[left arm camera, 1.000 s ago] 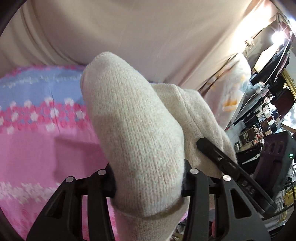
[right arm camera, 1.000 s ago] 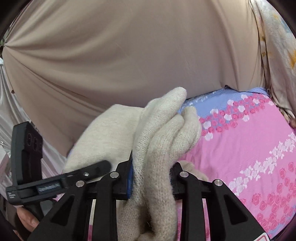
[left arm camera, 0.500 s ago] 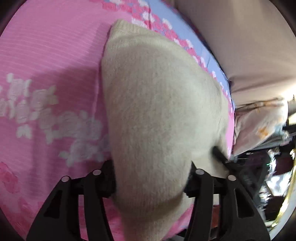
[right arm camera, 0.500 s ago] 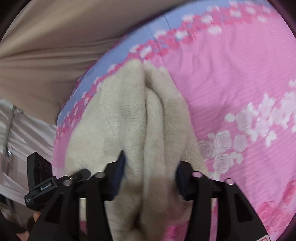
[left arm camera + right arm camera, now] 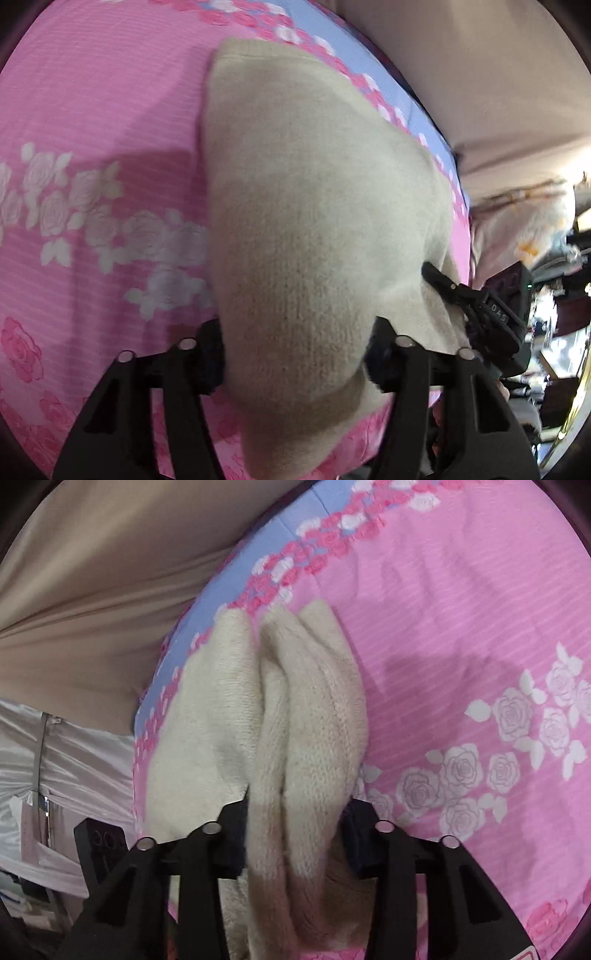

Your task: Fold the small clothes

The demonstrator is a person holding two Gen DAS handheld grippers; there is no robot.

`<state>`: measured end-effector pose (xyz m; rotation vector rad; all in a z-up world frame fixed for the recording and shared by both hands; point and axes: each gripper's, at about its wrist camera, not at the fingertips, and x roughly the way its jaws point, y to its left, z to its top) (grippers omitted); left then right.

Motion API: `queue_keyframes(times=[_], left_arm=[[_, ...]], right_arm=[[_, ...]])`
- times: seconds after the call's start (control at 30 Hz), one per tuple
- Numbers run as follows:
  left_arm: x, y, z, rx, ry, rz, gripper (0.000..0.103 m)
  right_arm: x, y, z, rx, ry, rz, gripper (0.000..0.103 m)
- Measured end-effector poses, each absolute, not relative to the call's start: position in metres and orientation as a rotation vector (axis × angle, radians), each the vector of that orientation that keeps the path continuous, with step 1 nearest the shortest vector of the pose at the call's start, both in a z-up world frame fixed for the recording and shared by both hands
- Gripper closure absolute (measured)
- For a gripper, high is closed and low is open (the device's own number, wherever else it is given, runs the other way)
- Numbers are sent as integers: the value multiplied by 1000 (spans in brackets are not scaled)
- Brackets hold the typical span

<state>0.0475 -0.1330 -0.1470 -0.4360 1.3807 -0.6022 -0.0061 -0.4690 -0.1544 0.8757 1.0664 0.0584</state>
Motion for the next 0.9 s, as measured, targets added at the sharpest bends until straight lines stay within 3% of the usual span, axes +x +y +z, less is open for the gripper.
queue_keyframes(times=[0.1, 0.57, 0.9], left_arm=[[50, -147, -116, -356, 1351, -649, 59], [23, -234, 89, -151, 1035, -952, 58], [15, -203, 221, -112, 721, -1044, 58]], right_arm=[[-19, -467, -119, 870, 996, 47, 72], [-99, -501, 93, 681, 553, -82, 72], [-108, -471, 215, 537, 296, 24, 72]])
